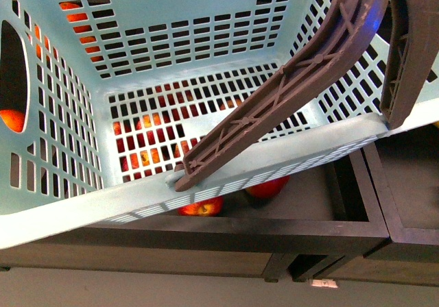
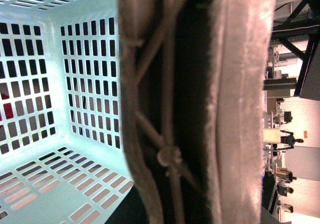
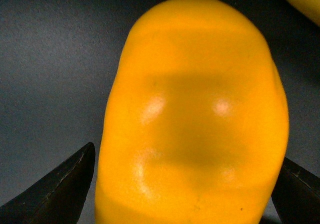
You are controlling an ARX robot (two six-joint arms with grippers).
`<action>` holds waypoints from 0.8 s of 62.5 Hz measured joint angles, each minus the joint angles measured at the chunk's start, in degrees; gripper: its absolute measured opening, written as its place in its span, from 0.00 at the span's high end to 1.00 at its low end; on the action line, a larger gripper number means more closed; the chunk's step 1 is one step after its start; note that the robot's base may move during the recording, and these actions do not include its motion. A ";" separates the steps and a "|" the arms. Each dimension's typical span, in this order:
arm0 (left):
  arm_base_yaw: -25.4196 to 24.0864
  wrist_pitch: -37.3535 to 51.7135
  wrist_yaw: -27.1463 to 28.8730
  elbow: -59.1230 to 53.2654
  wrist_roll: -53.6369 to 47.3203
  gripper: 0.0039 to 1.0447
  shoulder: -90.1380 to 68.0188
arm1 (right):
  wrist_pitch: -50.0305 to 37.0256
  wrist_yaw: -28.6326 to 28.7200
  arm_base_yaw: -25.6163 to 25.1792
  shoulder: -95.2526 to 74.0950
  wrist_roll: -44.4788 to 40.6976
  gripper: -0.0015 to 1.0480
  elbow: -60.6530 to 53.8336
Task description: Pick mango and avocado into basket
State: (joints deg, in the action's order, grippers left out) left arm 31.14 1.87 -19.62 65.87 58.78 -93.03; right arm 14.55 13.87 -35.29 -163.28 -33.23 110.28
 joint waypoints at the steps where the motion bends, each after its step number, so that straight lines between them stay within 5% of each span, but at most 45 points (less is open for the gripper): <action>1: 0.00 0.00 0.00 0.00 0.00 0.87 0.00 | -0.02 -0.22 0.00 -0.04 -0.20 0.14 0.00; 10: 0.00 0.00 -0.04 0.00 0.02 0.87 0.00 | -0.50 -0.63 0.04 -0.09 -0.68 0.35 -0.04; 18: 0.00 0.00 -0.04 0.00 0.02 0.87 0.00 | -1.09 -0.37 0.04 -0.07 -0.31 0.44 -0.24; 50: 0.00 0.00 -0.04 0.00 0.02 0.87 0.00 | -11.82 10.12 -0.33 16.02 4.22 0.45 -17.55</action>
State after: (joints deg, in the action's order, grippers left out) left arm 31.14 1.87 -19.66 65.87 58.81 -93.03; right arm 2.72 23.99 -35.62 -147.26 -29.02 92.73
